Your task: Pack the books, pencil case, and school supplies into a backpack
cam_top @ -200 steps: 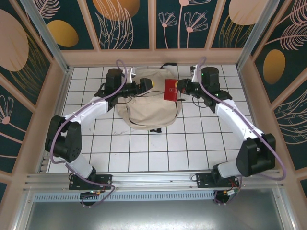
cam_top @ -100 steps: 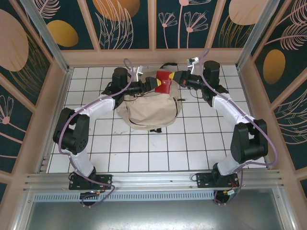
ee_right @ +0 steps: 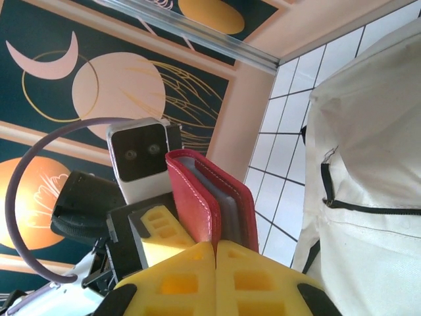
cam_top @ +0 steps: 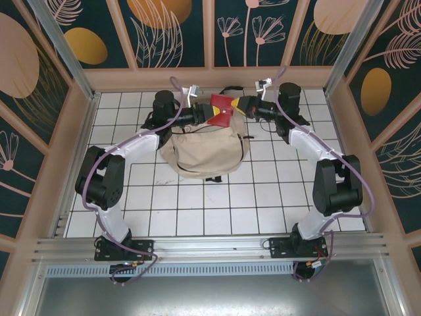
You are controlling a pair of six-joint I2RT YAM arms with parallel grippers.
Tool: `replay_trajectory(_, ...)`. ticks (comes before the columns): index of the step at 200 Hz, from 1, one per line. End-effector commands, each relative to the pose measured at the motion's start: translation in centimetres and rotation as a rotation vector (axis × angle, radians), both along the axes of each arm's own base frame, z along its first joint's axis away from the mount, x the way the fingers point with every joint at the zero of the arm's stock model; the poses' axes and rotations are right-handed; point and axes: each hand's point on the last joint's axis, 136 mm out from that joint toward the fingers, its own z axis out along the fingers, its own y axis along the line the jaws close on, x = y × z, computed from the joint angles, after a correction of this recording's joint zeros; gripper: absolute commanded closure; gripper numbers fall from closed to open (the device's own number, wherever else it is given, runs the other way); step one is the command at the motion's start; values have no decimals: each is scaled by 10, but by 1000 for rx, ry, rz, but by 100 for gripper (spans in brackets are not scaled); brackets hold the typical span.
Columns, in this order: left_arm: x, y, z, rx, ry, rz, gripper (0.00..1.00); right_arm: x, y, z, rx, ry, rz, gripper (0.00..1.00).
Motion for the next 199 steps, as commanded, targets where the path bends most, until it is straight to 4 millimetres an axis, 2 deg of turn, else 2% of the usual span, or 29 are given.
replay_trajectory(1, -5, 1, 29, -48, -66, -7, 93, 7, -12, 7, 9, -51, -15, 82)
replay_trajectory(7, -5, 1, 29, -45, -60, -4, 93, 7, -15, 5, 3, -50, -25, 72)
replay_trajectory(18, -3, 2, 29, -42, -45, 1, 94, 6, -19, 1, -8, -50, -35, 47)
replay_trajectory(26, -1, 2, 29, -45, -31, 6, 94, 3, -18, -2, -14, -54, -20, 37)
replay_trajectory(40, -1, 1, 32, -58, -11, 3, 93, -6, -8, -2, -7, -70, 39, 28)
replay_trajectory(60, -3, 0, 39, -91, -1, -15, 93, -15, 4, -1, 9, -85, 92, 24)
replay_trajectory(85, -5, 0, 46, -108, 10, -28, 93, -18, 11, 3, 28, -102, 128, 23)
replay_trajectory(98, -5, 0, 44, -107, 20, -30, 93, -19, 14, 5, 39, -106, 141, 27)
replay_trajectory(117, -6, -1, 42, -107, 46, -39, 92, -22, 16, 10, 72, -116, 161, 40)
replay_trajectory(133, -6, -1, 42, -118, 70, -55, 91, -24, 16, 10, 83, -114, 186, 59)
replay_trajectory(147, -3, 2, 39, -121, 93, -50, 90, -29, 17, 11, 93, -126, 198, 64)
replay_trajectory(162, -2, 6, 37, -129, 106, -44, 87, -34, 17, 13, 97, -129, 212, 65)
replay_trajectory(184, -3, 6, 37, -148, 112, -57, 87, -37, 22, 13, 91, -137, 229, 60)
replay_trajectory(199, -4, 5, 38, -156, 119, -64, 87, -36, 27, 14, 87, -131, 232, 62)
